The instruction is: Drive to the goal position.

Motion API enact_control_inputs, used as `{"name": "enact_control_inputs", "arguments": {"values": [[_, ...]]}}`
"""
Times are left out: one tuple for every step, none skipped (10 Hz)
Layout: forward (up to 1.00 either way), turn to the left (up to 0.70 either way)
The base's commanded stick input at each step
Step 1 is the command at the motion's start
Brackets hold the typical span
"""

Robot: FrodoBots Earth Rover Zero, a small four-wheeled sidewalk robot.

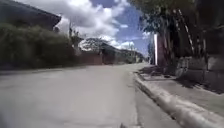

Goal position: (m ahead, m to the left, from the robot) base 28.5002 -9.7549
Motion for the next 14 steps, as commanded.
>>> {"name": "enact_control_inputs", "arguments": {"values": [[1.0, -0.03], [1.0, -0.09], [1.0, -0.08], [1.0, -0.02], [1.0, -0.03], [1.0, -0.03], [1.0, -0.37], [1.0, -0.3], [1.0, 0.0], [1.0, 0.0], [1.0, 0.0], [1.0, 0.0], [1.0, 0.0], [1.0, 0.0]]}}
